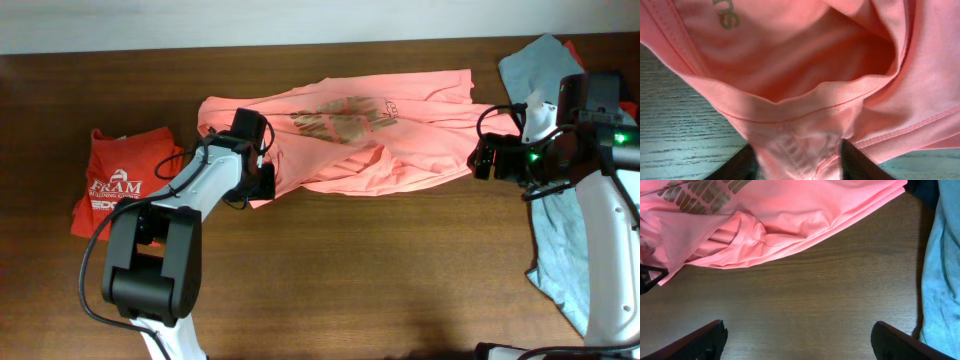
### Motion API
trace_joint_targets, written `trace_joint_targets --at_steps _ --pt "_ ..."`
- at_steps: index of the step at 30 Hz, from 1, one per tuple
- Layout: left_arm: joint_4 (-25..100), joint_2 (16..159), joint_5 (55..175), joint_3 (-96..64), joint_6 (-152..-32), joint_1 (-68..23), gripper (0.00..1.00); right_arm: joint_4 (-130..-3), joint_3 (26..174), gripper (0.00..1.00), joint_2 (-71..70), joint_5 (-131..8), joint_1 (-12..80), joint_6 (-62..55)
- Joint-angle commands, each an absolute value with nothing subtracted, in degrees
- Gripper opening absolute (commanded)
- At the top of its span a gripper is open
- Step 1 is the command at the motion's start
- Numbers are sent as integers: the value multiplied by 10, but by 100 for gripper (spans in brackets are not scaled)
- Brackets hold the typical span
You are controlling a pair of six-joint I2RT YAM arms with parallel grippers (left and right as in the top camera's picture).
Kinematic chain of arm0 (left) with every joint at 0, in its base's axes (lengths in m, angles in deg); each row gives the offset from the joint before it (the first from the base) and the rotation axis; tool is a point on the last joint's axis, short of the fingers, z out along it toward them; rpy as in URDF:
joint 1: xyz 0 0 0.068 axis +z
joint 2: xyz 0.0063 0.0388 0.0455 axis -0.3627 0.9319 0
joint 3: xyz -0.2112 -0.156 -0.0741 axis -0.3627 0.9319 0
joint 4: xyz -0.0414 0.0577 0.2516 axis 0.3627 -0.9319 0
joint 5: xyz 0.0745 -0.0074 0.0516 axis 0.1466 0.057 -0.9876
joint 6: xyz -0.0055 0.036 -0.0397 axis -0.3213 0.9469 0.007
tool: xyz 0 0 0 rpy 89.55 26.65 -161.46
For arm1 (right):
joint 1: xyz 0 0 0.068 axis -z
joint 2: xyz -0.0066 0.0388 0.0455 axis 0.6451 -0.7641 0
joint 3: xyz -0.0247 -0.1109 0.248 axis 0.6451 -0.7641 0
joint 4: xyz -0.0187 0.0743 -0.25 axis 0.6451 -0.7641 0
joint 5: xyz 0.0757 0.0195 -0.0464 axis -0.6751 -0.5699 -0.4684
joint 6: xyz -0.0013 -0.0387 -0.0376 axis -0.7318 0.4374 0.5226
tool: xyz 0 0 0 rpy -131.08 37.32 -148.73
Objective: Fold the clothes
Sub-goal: 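Stretch the pink t-shirt flat between both grippers across the table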
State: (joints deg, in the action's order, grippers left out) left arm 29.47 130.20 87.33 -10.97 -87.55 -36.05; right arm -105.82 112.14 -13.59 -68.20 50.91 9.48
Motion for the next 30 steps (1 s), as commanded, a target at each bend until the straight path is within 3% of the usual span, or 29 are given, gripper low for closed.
trace_joint_targets --at_steps 1,19,20,26,30 --pt "296 1309 881 -106 -878 -363 62 -1058 1124 96 -137 -681 511 101" --pt "296 1309 857 -119 -878 -363 61 -1056 1124 96 -137 -681 511 101" --pt "296 1309 857 -121 -878 -363 60 -1056 1124 96 -137 -681 511 101" --pt "299 1309 857 -129 -878 -368 26 -1056 1124 97 -138 -681 511 101" --pt "298 1309 857 -129 -878 -377 24 -1056 1124 97 -138 -681 511 101"
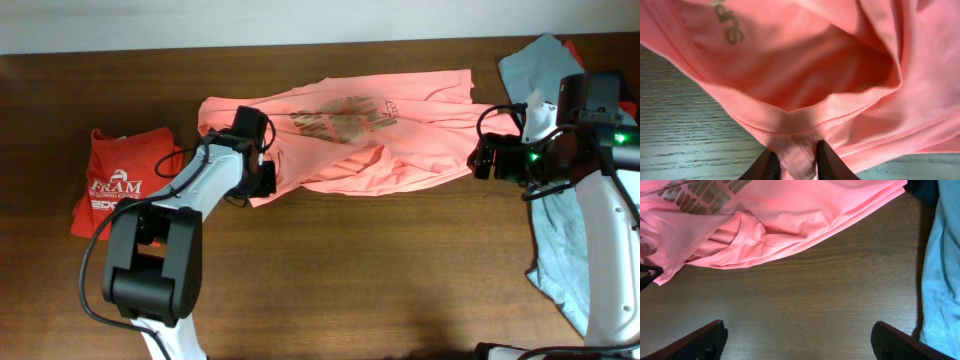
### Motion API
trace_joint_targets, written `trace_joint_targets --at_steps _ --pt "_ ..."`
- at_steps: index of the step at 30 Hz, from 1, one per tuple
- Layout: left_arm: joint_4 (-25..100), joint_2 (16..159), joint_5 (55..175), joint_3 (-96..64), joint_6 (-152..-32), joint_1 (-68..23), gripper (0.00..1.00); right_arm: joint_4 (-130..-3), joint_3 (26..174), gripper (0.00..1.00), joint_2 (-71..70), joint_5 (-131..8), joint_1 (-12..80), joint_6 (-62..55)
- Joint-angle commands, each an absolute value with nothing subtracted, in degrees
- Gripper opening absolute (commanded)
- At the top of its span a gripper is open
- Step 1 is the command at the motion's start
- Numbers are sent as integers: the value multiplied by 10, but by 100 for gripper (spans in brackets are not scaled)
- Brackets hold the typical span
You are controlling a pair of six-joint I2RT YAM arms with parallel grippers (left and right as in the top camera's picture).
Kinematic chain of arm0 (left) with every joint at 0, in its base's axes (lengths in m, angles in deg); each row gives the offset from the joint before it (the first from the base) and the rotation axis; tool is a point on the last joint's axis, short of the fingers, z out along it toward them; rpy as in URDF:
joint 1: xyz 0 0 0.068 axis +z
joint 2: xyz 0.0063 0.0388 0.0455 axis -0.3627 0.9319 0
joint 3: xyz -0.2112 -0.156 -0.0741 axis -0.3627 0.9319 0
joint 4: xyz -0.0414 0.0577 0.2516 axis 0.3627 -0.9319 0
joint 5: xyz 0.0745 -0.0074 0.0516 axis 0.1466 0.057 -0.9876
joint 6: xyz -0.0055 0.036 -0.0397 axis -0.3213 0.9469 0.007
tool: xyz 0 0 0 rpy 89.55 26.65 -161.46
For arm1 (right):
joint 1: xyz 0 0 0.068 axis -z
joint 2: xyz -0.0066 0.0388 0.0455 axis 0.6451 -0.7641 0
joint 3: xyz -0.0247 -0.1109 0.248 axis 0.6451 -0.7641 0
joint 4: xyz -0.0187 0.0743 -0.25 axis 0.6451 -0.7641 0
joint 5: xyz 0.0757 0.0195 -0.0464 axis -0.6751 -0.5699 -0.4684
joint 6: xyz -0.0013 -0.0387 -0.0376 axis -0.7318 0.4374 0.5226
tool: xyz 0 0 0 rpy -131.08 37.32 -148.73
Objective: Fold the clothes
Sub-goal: 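Stretch the pink t-shirt flat between both grippers across the table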
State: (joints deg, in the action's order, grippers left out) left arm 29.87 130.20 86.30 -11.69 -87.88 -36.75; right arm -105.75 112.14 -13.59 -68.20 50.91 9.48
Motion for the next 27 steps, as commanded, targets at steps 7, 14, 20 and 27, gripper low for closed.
trace_joint_targets --at_steps 7,14,20,27 --pt "294 1309 857 -128 -878 -381 24 -1056 1124 96 -137 -681 511 101" --pt "232 1302 829 -131 -878 -373 0 -1056 1124 97 -137 -681 511 101" --pt "104 1244 820 -132 -877 -330 0 -1055 1122 97 -138 -681 511 101" --pt "60 1186 820 -132 -871 -268 0 -1045 1122 96 -160 -678 511 103"
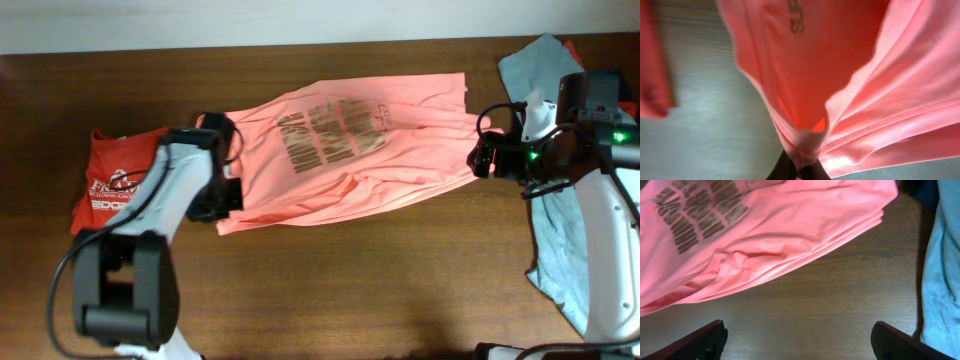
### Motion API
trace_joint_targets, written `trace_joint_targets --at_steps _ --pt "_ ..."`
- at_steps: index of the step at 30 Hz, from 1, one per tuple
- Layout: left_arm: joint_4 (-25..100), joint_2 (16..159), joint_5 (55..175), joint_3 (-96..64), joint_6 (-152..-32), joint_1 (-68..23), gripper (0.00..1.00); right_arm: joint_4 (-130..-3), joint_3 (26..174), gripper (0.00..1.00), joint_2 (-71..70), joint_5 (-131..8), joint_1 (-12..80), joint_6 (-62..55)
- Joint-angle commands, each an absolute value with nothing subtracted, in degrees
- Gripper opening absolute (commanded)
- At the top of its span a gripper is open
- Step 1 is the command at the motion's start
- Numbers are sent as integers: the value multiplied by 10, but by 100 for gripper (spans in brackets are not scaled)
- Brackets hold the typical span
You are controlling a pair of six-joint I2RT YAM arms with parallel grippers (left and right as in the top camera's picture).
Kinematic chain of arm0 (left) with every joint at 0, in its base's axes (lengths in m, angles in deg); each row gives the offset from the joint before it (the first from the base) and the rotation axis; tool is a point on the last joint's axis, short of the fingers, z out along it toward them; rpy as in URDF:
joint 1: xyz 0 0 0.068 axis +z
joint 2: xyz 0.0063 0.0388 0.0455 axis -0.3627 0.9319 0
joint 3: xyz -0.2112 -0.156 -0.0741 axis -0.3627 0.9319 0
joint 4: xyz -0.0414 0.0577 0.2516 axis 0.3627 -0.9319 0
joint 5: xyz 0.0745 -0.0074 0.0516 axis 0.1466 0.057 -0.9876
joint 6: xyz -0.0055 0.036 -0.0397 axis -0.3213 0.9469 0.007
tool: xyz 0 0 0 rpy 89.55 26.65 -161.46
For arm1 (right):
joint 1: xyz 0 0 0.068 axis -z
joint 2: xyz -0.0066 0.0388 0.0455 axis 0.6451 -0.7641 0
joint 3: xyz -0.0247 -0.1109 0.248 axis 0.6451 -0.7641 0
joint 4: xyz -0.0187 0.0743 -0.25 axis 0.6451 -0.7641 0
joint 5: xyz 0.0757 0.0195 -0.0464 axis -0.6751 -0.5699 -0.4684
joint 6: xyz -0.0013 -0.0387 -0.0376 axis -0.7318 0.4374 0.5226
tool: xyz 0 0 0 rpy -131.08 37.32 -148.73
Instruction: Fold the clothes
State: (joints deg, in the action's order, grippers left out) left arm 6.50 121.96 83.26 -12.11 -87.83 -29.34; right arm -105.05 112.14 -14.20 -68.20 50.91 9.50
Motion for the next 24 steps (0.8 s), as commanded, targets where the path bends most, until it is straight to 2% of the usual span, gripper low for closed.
trace_joint_targets --at_steps 1,11,24 --pt "58 1183 820 -132 -871 -260 0 -1042 1122 96 -167 -674 511 103" --pt "74 1182 820 -132 -871 -241 1 -962 1122 93 -282 -571 512 94" --pt "88 1182 785 -132 -871 -241 1 -875 1122 91 -422 -652 578 88"
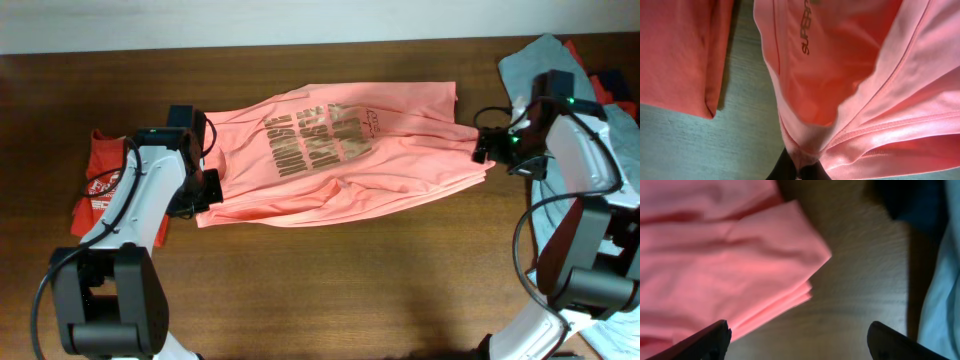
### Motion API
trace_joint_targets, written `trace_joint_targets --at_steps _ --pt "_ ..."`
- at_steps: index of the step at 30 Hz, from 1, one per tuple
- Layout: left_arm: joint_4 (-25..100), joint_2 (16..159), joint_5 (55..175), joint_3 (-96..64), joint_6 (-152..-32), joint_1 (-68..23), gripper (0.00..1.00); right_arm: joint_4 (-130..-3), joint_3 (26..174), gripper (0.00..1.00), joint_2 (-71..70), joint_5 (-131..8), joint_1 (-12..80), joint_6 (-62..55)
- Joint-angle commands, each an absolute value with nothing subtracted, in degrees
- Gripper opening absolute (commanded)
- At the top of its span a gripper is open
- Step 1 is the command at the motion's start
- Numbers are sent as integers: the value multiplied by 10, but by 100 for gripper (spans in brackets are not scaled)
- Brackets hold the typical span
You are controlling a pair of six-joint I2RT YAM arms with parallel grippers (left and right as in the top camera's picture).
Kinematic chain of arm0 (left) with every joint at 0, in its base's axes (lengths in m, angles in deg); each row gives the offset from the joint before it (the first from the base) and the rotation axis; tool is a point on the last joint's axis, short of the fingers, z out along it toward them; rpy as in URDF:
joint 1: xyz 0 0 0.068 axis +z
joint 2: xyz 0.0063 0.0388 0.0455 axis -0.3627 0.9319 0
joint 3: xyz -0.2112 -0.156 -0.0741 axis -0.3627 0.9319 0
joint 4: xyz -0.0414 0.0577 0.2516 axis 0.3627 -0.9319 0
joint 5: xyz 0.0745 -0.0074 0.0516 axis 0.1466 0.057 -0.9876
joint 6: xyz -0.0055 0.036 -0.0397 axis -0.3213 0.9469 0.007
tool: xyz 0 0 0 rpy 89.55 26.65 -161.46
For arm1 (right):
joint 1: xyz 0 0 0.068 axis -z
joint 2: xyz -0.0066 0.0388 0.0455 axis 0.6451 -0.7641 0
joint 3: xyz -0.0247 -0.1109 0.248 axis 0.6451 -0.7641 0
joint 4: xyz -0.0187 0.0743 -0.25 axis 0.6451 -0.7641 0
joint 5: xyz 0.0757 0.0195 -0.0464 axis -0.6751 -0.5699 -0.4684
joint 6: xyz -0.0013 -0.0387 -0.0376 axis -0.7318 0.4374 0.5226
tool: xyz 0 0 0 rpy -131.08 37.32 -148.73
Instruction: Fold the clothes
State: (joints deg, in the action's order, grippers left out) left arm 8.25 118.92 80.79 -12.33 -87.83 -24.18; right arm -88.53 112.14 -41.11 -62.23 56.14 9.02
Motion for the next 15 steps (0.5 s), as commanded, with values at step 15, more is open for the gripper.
trace_joint_targets --at_steps 15 --pt "155 1182 756 -132 -897 -226 1 -840 1122 82 -479 -711 577 120"
